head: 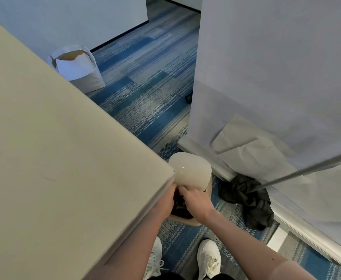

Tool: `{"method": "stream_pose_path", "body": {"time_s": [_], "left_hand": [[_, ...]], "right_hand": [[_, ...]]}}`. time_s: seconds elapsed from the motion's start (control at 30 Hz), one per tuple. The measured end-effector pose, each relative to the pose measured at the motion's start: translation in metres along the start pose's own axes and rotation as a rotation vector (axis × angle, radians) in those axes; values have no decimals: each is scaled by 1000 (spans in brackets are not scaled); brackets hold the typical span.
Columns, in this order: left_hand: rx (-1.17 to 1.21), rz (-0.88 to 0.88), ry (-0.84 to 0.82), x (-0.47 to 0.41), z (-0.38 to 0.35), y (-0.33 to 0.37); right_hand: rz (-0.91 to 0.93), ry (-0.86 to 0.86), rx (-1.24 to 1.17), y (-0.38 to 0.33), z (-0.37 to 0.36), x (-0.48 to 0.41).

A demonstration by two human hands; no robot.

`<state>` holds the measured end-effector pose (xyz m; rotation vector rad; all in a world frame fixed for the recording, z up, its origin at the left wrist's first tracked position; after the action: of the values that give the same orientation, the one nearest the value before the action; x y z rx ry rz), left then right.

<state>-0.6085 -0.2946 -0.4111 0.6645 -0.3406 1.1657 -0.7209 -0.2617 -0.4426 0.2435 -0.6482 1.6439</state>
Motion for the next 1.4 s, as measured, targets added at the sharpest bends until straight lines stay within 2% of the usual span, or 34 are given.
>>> {"method": "stream_pose_path", "body": {"time_s": [0.2, 0.33, 0.43, 0.53, 0.67, 0.8, 0.87, 0.97, 1.03, 1.1, 1.23, 1.4], "left_hand": [[-7, -160, -32, 1, 5, 11], [37, -65, 49, 3, 12, 8], [-67, 68, 130, 11, 18, 7], [-34, 104, 286, 31, 35, 15], [74, -6, 321, 97, 76, 67], [211, -212, 393, 188, 108, 121], [291, -301, 528, 233, 132, 132], [350, -355, 831, 305, 179, 128], [354, -332, 1017, 359, 208, 112], [337, -273, 1116, 412, 230, 90], [217, -81, 1188, 508, 256, 30], [63, 147, 1191, 605, 265, -68]], "right_hand": [[17, 20, -8, -3, 8, 4], [-34, 18, 7, -6, 17, 10], [-45, 68, 32, -11, 31, 27], [-92, 199, -145, -11, 57, 49], [-163, 530, -483, -9, 118, 98], [-60, 762, -612, -34, 188, 164], [30, 834, -592, -57, 221, 198], [177, 929, -551, -104, 265, 253], [270, 937, -551, -145, 285, 288], [374, 913, -575, -189, 299, 313], [616, 799, -544, -289, 310, 350], [767, 557, -463, -397, 282, 365]]}}
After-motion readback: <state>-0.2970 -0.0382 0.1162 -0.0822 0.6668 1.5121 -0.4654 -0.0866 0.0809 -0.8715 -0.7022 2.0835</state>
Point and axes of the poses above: each hand's wrist, its own x-axis away from the middle knuckle, its own z-axis out of the back of the hand, y = z × x, the point moved 2 cm from there along -x, towards the middle knuckle, and after that the axes turned 9 degrees about -y, right-handed, at the moved point
